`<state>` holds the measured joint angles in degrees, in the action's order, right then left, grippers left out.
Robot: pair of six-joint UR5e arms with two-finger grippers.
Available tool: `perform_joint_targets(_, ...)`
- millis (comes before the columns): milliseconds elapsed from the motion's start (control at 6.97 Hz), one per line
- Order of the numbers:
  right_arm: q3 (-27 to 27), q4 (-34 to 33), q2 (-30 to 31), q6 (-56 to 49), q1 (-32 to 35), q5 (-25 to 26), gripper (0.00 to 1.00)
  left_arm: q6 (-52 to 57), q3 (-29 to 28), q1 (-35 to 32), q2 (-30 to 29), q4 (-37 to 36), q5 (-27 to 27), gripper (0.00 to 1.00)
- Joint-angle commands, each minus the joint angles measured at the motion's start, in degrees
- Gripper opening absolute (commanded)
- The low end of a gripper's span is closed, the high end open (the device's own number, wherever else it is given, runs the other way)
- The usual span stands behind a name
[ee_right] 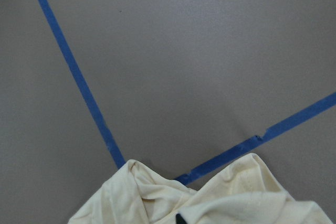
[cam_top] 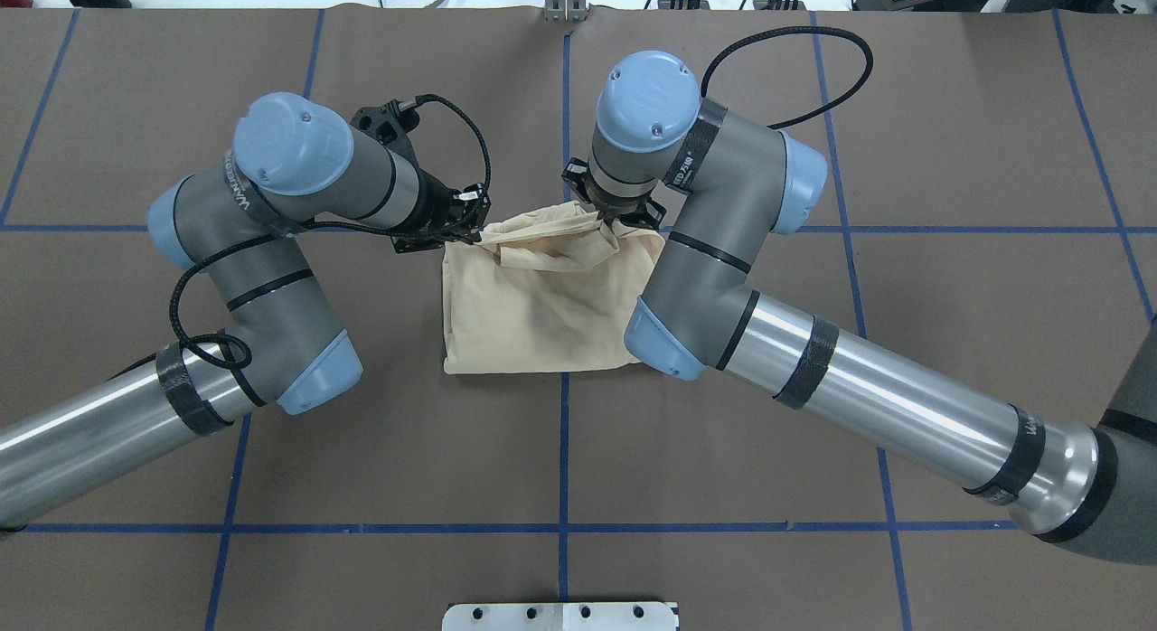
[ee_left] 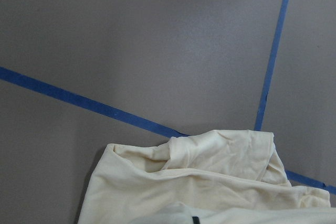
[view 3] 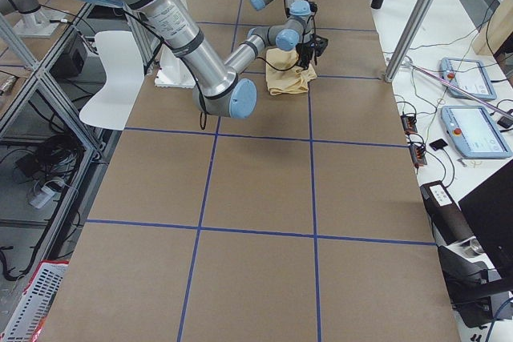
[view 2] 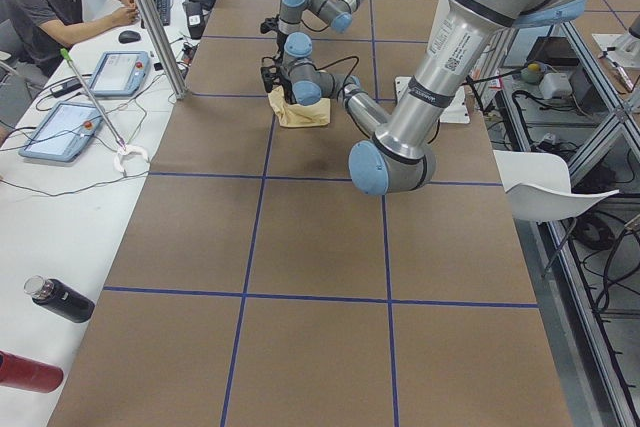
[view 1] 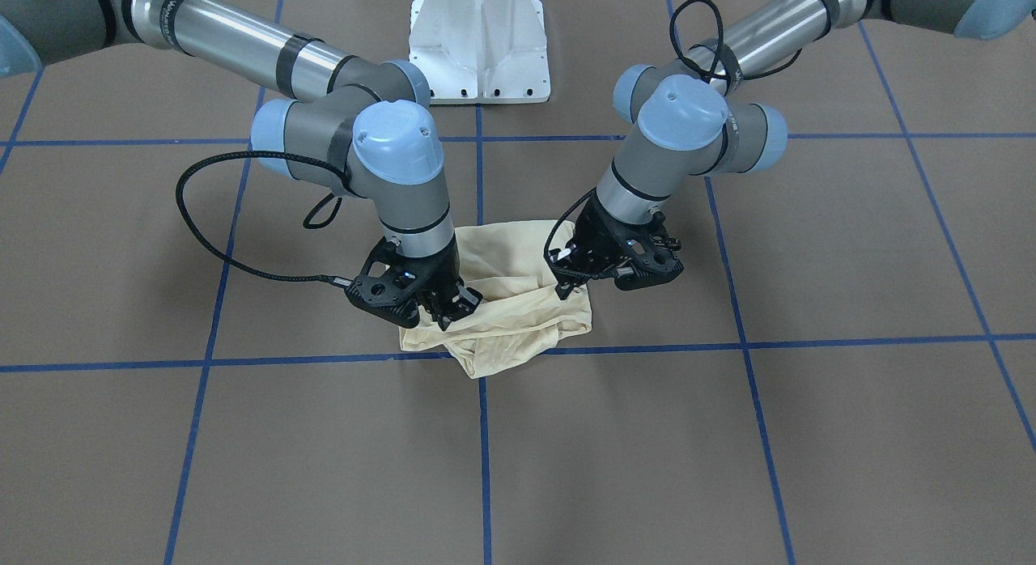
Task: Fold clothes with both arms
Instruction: 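Lay the folded edge down at the shirt's far side with both grippers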
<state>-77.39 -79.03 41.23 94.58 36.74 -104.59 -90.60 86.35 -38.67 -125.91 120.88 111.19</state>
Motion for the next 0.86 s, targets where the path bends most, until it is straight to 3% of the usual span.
perform_joint_targets(0,0.39,0.63,-0.01,0.16,0.17,-0.08,0.01,-1.23,-0.13,0.00,-0.12,0.06,0.00,0.37)
perform_joint_targets(143,0.39,0.63,-0.01,0.16,0.18,-0.08,0.99,-4.47,-0.05,0.09,-0.47,0.58,-0.09,0.92)
perform_joint_targets(287,0.39,1.16,-0.01,0.16,0.96,-0.26,1.00,-4.67,0.04,0.00,-0.56,1.28,-0.09,0.99)
perform_joint_targets(717,-1.53,0.90,-0.01,-2.91,3.17,-5.09,1.00,-3.54,0.48,-3.50,-0.13,0.85,0.70,0.99)
